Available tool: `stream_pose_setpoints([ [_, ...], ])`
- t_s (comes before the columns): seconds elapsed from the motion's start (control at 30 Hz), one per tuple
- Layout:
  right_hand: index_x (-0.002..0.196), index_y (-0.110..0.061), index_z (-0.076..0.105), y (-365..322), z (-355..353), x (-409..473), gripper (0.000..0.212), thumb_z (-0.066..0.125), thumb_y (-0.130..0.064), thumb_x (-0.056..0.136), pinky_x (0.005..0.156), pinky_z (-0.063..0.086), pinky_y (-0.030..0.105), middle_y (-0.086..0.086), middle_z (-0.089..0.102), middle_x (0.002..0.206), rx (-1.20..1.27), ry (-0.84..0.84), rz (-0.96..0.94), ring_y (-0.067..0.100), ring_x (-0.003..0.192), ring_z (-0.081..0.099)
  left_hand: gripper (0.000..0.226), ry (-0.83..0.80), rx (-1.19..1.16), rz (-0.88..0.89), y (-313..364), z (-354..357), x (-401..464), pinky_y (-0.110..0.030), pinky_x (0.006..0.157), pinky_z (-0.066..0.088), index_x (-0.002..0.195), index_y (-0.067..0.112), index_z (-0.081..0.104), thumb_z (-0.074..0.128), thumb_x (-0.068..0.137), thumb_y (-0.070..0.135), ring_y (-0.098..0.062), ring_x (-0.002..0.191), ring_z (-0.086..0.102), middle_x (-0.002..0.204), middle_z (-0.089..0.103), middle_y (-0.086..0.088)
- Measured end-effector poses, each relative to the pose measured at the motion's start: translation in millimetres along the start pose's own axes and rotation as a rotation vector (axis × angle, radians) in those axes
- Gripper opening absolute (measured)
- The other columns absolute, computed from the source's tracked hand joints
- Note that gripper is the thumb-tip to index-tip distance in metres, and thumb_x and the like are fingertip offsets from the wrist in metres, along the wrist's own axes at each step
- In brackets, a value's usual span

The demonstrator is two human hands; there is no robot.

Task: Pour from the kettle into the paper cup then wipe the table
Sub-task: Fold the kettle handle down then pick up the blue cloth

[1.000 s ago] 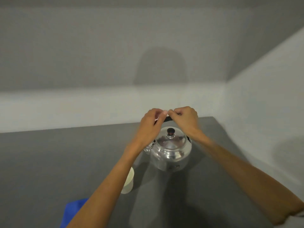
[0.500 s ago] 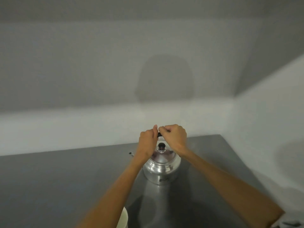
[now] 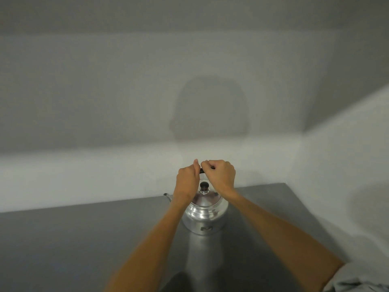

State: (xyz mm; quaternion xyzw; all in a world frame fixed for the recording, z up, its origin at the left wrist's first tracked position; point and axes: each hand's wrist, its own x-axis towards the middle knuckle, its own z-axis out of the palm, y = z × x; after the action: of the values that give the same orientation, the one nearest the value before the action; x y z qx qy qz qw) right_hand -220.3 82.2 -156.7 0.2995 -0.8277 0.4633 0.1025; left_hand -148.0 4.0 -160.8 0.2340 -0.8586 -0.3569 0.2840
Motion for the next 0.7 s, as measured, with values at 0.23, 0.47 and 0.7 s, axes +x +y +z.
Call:
stream_pose_setpoints([
  [0.23, 0.036, -0.020, 0.029, -0.4, 6.0, 7.9, 0.054, 0.054, -0.026, 0.084, 0.045, 0.025, 0.026, -0.005, 0.026, 0.032, 0.003, -0.015, -0.025, 0.012, 0.038, 0.024, 0.055, 0.028, -0.042, 0.015, -9.5, 2.0, 10.7, -0.029, 0.068, 0.045, 0.085, 0.003, 0.069, 0.025, 0.103, 0.031, -0.018, 0.061, 0.056, 0.068, 0.064, -0.004],
  [0.47, 0.052, -0.017, 0.055, 6.7, -2.0, 4.1, 0.050, 0.043, -0.039, 0.095, 0.056, 0.040, 0.031, 0.004, 0.063, 0.054, -0.042, -0.200, -0.004, 0.022, 0.053, 0.052, 0.066, -0.147, -0.021, -0.087, -6.2, 0.0, 9.4, -0.036, 0.078, 0.044, 0.082, 0.004, 0.066, 0.019, 0.100, 0.046, -0.028, 0.078, 0.061, 0.067, 0.061, -0.003],
  [0.7, 0.083, -0.003, 0.059, -13.2, -28.6, 3.6, 0.039, 0.031, -0.025, 0.099, 0.085, 0.043, 0.044, 0.015, 0.066, 0.087, -0.237, -0.442, -0.097, 0.028, 0.079, 0.055, 0.066, -0.314, 0.227, -0.094, 6.0, -27.0, 7.3, -0.049, 0.100, 0.028, 0.111, 0.016, 0.061, 0.014, 0.095, 0.059, -0.030, 0.119, 0.045, 0.122, 0.057, -0.009],
])
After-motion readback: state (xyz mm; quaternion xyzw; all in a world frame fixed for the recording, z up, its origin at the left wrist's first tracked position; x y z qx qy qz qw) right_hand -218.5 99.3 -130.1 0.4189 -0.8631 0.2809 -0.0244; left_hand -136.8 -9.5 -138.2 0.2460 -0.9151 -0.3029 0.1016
